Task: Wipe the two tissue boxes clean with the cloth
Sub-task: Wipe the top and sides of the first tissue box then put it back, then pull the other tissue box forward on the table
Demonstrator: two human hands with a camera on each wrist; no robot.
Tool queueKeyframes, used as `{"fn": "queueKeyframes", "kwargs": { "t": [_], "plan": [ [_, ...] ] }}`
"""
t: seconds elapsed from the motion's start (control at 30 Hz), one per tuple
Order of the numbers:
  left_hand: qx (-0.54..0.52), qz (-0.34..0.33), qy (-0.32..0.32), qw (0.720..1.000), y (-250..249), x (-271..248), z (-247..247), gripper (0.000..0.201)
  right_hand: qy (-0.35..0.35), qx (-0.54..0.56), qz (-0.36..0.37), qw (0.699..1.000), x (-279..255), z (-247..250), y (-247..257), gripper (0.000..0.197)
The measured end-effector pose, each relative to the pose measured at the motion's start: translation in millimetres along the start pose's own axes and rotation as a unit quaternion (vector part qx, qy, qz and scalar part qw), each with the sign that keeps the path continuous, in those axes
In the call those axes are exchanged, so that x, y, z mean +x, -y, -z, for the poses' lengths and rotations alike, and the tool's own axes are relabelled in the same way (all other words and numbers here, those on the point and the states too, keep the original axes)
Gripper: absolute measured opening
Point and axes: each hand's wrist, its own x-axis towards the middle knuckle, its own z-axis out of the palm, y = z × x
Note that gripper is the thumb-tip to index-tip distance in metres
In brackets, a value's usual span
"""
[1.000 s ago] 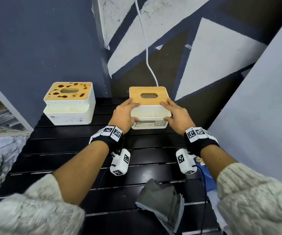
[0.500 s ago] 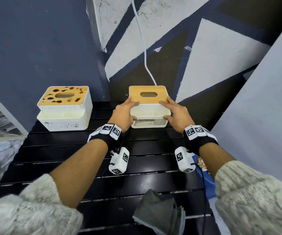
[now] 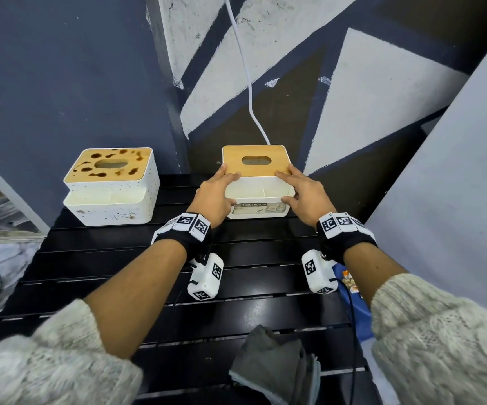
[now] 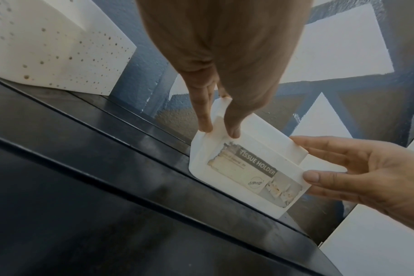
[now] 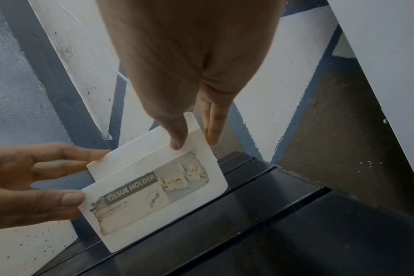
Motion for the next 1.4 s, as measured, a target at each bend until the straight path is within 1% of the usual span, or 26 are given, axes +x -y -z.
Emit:
{"fn": "queueKeyframes", "kwargs": {
  "t": [0.13,0.2,0.3,0.4,0.53,0.6,0.7,0.77,0.87,0.97,1.03,1.13,1.2,1.33,1.4],
  "plan": [
    [0.03,-0.024,0.007,0.999,-1,-5,4,0.071,0.016,-0.039,0.006,0.999,-3,3,5,0.063],
    [0.038,-0.035,0.017,0.999,2,-7,7,0.072,0.021,-0.082,0.009,0.996,-5,5,9,0.063],
    [0.061,-0.059,0.023,0.996,8,-11,15,0.074,0.011,-0.144,0.012,0.989,-6,8,17,0.061],
    [0.097,-0.075,0.012,0.992,13,-19,29,0.072,-0.002,-0.161,0.019,0.987,-4,8,29,0.059],
    [0.118,-0.068,-0.017,0.99,31,-29,52,0.07,-0.004,-0.151,0.061,0.987,4,0,58,0.061],
    [0.123,-0.059,-0.032,0.99,46,-34,67,0.068,-0.004,-0.162,0.077,0.984,9,-7,77,0.06],
    [0.132,-0.033,-0.052,0.989,73,-42,93,0.067,0.01,-0.178,0.099,0.979,17,-23,112,0.058],
    [0.133,-0.012,-0.065,0.989,93,-49,110,0.066,0.016,-0.17,0.119,0.978,22,-36,136,0.059],
    [0.136,0.014,-0.08,0.987,123,-60,132,0.066,0.047,-0.145,0.122,0.981,26,-60,168,0.062],
    [0.131,0.025,-0.101,0.986,150,-70,150,0.067,0.076,-0.117,0.129,0.982,27,-83,197,0.066],
    [0.141,0.047,-0.106,0.983,166,-75,160,0.067,0.098,-0.093,0.129,0.982,27,-97,211,0.069],
    [0.143,0.067,-0.1,0.982,189,-77,170,0.071,0.119,-0.066,0.125,0.983,29,-117,226,0.075],
    [0.135,0.072,-0.081,0.985,203,-77,175,0.075,0.126,-0.057,0.12,0.983,29,-127,233,0.078],
    [0.107,0.073,-0.033,0.991,218,-79,176,0.079,0.139,-0.057,0.111,0.982,29,-143,242,0.078],
    [0.093,0.068,-0.023,0.993,221,-81,174,0.08,0.137,-0.055,0.1,0.984,28,-150,242,0.076]
  ]
}}
